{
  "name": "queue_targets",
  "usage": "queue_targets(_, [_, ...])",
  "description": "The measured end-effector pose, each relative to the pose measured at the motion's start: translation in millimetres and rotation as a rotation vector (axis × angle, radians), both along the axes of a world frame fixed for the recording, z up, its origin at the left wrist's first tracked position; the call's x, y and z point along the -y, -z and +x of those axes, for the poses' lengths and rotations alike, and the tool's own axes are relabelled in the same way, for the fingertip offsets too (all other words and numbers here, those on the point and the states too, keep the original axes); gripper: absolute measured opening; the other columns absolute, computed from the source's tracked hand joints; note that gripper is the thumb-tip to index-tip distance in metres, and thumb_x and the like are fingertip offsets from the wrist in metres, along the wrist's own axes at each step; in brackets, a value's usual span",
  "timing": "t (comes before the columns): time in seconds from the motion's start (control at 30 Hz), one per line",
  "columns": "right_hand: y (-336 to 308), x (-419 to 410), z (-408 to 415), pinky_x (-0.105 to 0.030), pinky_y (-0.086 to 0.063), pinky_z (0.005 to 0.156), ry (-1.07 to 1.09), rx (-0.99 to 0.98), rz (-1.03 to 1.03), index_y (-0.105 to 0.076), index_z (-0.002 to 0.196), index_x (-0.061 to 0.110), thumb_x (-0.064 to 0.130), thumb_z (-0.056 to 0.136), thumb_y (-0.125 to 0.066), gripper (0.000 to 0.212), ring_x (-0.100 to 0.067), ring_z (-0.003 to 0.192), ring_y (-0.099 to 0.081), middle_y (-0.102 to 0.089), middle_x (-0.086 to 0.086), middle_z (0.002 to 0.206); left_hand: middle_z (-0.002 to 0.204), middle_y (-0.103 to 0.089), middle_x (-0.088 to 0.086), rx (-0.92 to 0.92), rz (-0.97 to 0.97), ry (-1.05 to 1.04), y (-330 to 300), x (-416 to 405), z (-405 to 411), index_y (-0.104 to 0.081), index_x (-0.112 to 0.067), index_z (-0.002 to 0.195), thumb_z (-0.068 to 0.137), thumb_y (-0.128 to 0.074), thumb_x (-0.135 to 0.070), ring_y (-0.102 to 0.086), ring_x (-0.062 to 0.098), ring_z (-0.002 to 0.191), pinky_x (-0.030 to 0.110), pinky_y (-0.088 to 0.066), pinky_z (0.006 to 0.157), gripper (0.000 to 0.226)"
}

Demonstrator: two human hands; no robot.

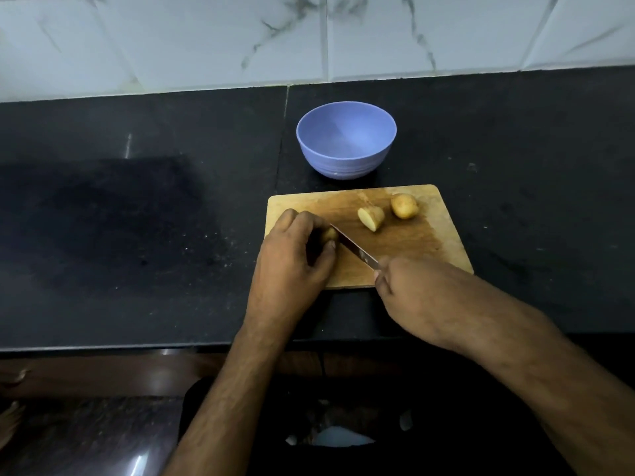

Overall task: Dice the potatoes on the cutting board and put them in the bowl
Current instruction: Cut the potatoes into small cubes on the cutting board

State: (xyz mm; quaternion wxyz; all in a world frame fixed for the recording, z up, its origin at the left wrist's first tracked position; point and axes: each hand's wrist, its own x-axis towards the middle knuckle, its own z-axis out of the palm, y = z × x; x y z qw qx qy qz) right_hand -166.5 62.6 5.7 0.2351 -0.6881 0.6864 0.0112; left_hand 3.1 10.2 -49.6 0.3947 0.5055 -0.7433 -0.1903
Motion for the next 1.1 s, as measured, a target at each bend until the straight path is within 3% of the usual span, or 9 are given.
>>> queue_targets(0.1, [-5.0, -14.5, -13.6, -0.018, -0.033, 0.047, -0.035, 0.009, 0.054, -0.053, 0.09, 0.027, 0.035, 0.106, -0.033, 0.027, -0.005, 0.054, -0.051, -0.056, 0.007, 0.067, 0.093, -0.055, -0.012, 0.037, -0.009, -0.02, -1.6, -1.6, -3.4, -0.064, -0.022, 0.098, 0.087, -0.072, -0.02, -0.057, 0.005, 0.083, 0.027, -0.051, 0.071, 0.014])
queue_targets(0.2, [-12.3, -30.4, -21.6, -0.014, -0.036, 0.043, -0.049, -0.041, 0.048, -0.051, 0.086, 0.027, 0.038, 0.106, -0.031, 0.031, -0.005, 0.048, -0.047, -0.053, 0.007, 0.064, 0.09, -0.055, -0.012, 0.028, 0.001, -0.063, -3.2, -1.5, -5.2, -0.063, -0.022, 0.092, 0.083, -0.075, -0.022, -0.057, 0.006, 0.08, 0.027, -0.051, 0.069, 0.015])
queue_targets(0.33, [-7.9, -40.9, -22.5, -0.02, -0.033, 0.049, -0.009, -0.061, -0.034, -0.046, 0.083, 0.032, 0.044, 0.105, -0.028, 0.03, -0.006, 0.056, -0.053, -0.055, 0.007, 0.069, 0.087, -0.059, -0.011, -0.055, 0.01, -0.085, -1.4, -4.9, 0.1, -0.066, -0.019, 0.088, 0.078, -0.079, -0.017, -0.061, 0.005, 0.078, 0.02, -0.051, 0.069, 0.017])
queue_targets(0.47, [-7.5, -42.0, -24.8, -0.023, -0.039, 0.052, 0.017, -0.084, -0.101, -0.052, 0.091, 0.032, 0.047, 0.104, -0.027, 0.032, -0.006, 0.057, -0.055, -0.056, 0.007, 0.068, 0.087, -0.064, -0.012, -0.092, 0.019, -0.057, -1.9, -7.7, 3.0, -0.073, -0.018, 0.09, 0.08, -0.082, -0.015, -0.063, 0.003, 0.086, 0.011, -0.047, 0.073, 0.013])
queue_targets(0.67, [-14.5, -31.3, -5.2, -0.019, -0.027, 0.047, 0.023, -0.021, -0.204, -0.049, 0.086, 0.03, 0.045, 0.104, -0.029, 0.03, -0.006, 0.053, -0.049, -0.053, 0.007, 0.067, 0.09, -0.067, -0.01, -0.07, -0.014, -0.082, 1.9, -9.8, 5.7, -0.077, -0.017, 0.095, 0.084, -0.081, -0.022, -0.065, 0.007, 0.079, 0.035, -0.056, 0.071, 0.013])
queue_targets(0.8, [-6.7, -29.4, 1.4, -0.021, -0.031, 0.05, -0.005, -0.024, -0.205, -0.046, 0.084, 0.032, 0.046, 0.103, -0.029, 0.029, -0.005, 0.057, -0.051, -0.054, 0.009, 0.068, 0.09, -0.068, -0.011, 0.001, -0.056, -0.1, 1.9, -11.9, 4.5, -0.076, -0.021, 0.096, 0.085, -0.08, -0.023, -0.063, 0.007, 0.076, 0.045, -0.056, 0.075, 0.013])
queue_targets(1.1, [-13.9, -27.7, 3.9, -0.021, -0.032, 0.05, -0.031, -0.053, -0.177, -0.043, 0.084, 0.033, 0.045, 0.104, -0.028, 0.027, -0.005, 0.058, -0.051, -0.052, 0.008, 0.067, 0.089, -0.07, -0.01, 0.052, -0.083, -0.125, 3.7, -11.6, 3.6, -0.076, -0.022, 0.095, 0.087, -0.079, -0.025, -0.064, 0.009, 0.077, 0.049, -0.054, 0.077, 0.009])
